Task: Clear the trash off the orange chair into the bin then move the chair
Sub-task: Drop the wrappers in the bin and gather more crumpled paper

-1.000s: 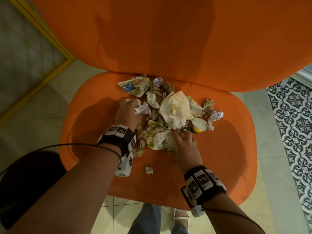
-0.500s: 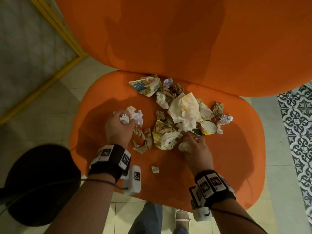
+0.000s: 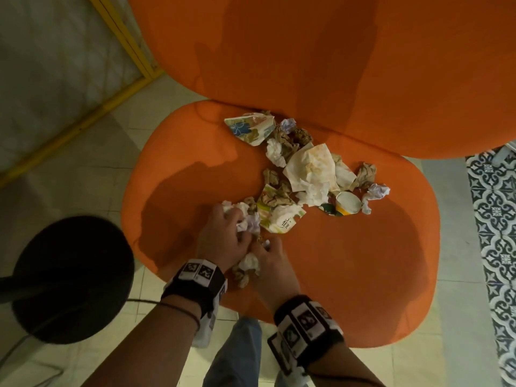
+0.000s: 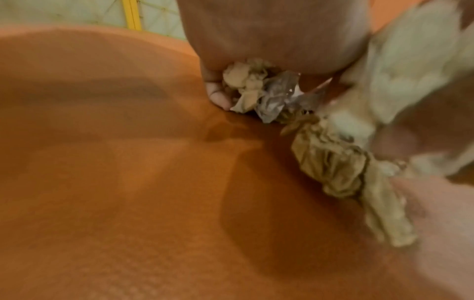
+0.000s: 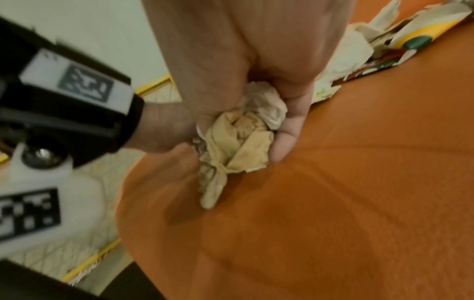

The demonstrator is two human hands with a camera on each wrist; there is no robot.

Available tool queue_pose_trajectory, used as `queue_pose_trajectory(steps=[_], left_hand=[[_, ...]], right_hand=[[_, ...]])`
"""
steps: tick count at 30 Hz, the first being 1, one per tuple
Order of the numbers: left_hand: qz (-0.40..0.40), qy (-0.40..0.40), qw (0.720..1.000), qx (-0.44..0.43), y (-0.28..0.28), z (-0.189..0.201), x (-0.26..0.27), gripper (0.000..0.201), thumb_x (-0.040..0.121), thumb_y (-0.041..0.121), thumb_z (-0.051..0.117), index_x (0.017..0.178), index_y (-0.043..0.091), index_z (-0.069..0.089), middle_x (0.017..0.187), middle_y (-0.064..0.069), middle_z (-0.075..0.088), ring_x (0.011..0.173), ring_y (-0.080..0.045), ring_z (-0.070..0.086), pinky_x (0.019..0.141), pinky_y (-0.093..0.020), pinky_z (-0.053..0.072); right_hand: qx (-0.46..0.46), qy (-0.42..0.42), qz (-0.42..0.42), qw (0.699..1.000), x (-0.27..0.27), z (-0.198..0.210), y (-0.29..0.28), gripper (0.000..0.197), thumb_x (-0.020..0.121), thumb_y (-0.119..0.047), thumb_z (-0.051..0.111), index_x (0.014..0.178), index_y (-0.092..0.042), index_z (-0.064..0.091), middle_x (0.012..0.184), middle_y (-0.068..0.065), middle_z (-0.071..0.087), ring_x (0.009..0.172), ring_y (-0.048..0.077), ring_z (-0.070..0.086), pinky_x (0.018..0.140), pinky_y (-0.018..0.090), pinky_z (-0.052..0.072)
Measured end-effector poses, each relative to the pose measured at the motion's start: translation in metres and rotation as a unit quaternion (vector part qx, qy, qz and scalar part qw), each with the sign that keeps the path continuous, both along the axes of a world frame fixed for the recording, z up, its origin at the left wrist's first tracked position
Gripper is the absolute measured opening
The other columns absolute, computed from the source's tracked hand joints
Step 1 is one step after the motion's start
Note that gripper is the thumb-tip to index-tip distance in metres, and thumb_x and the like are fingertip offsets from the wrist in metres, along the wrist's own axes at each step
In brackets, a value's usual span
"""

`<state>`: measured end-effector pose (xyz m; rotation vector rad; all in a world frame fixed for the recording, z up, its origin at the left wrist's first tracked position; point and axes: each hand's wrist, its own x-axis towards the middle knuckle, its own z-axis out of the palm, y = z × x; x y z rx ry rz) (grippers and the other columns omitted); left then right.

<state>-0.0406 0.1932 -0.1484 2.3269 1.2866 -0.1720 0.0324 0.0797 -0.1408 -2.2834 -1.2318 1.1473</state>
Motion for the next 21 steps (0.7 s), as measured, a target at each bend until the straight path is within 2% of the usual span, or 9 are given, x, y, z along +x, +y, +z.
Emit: queue_pose_trajectory(steps=[4,7,11,13,16,18,20,21], left_hand=[[-0.035,-0.007,0.999,0.017,0.006,-0.005,-0.005,0.044,0.077,0.057,0.06,0.1,0.019,0.056,0.104,-0.008,0.045,0.083,-0.023,0.053,0.057,-0.026,0.033],[-0.039,0.016,0.999,0.009,0.012,-0.005,0.002,0.052,0.073,0.064,0.061,0.102,0.02,0.054,0.111,-0.007,0.042,0.091,-0.023,0.053,0.06,-0.027,0.034],[-0.058,0.033,0.998,-0.014,0.022,-0.005,0.009,0.053,0.077,0.058,0.062,0.112,0.018,0.053,0.146,-0.006,0.028,0.118,-0.025,0.047,0.077,-0.032,0.046],[-0.073,0.019,0.997,-0.022,0.029,-0.002,0.008,0.048,0.078,0.049,0.067,0.111,0.017,0.055,0.151,-0.003,0.025,0.12,-0.026,0.049,0.078,-0.034,0.048],[-0.102,0.014,0.994,-0.03,0.037,-0.001,0.005,0.045,0.077,0.034,0.073,0.113,0.019,0.052,0.151,-0.004,0.022,0.115,-0.027,0.054,0.072,-0.031,0.047],[-0.129,0.006,0.991,-0.027,0.04,0.0,0.004,0.06,0.076,0.029,0.074,0.128,0.024,0.044,0.151,-0.007,0.02,0.115,-0.027,0.053,0.071,-0.029,0.047],[-0.16,0.007,0.986,-0.035,0.044,-0.003,0.005,0.087,0.074,0.037,0.075,0.144,0.029,0.024,0.151,-0.009,0.017,0.12,-0.027,0.049,0.074,-0.031,0.049],[-0.173,0.013,0.984,-0.041,0.046,-0.004,0.005,0.097,0.072,0.044,0.075,0.148,0.03,0.015,0.152,-0.01,0.015,0.123,-0.028,0.047,0.076,-0.033,0.05]], right_hand=[[-0.016,-0.021,0.014,1.0,-0.008,-0.013,0.0,0.049,0.085,-0.008,0.057,0.128,-0.032,0.05,0.131,0.002,0.034,0.106,0.025,0.049,0.087,0.034,0.052],[-0.029,-0.037,0.026,0.999,-0.005,-0.012,0.002,0.042,0.087,-0.012,0.056,0.126,-0.028,0.053,0.131,0.003,0.037,0.104,0.026,0.05,0.087,0.034,0.05],[-0.045,-0.024,0.013,0.999,0.01,-0.01,0.009,0.038,0.083,-0.019,0.062,0.121,-0.023,0.057,0.127,0.003,0.045,0.102,0.026,0.055,0.082,0.034,0.051],[-0.046,-0.011,-0.02,0.999,0.021,-0.007,0.01,0.037,0.082,-0.021,0.065,0.119,-0.021,0.059,0.124,0.002,0.05,0.102,0.026,0.057,0.08,0.033,0.05],[-0.034,-0.002,-0.061,0.998,0.034,-0.002,0.005,0.039,0.081,-0.02,0.066,0.12,-0.02,0.061,0.123,0.0,0.055,0.102,0.022,0.057,0.076,0.028,0.045],[-0.016,0.005,-0.065,0.998,0.036,0.003,0.0,0.043,0.08,-0.023,0.069,0.122,-0.02,0.06,0.122,-0.001,0.056,0.101,0.019,0.058,0.072,0.024,0.042],[0.0,0.022,-0.06,0.998,0.034,0.01,-0.004,0.047,0.078,-0.023,0.071,0.124,-0.02,0.059,0.121,-0.003,0.055,0.097,0.019,0.059,0.069,0.028,0.05],[0.006,0.028,-0.052,0.998,0.032,0.014,-0.006,0.048,0.077,-0.022,0.072,0.123,-0.021,0.059,0.119,-0.004,0.055,0.095,0.018,0.059,0.069,0.031,0.054]])
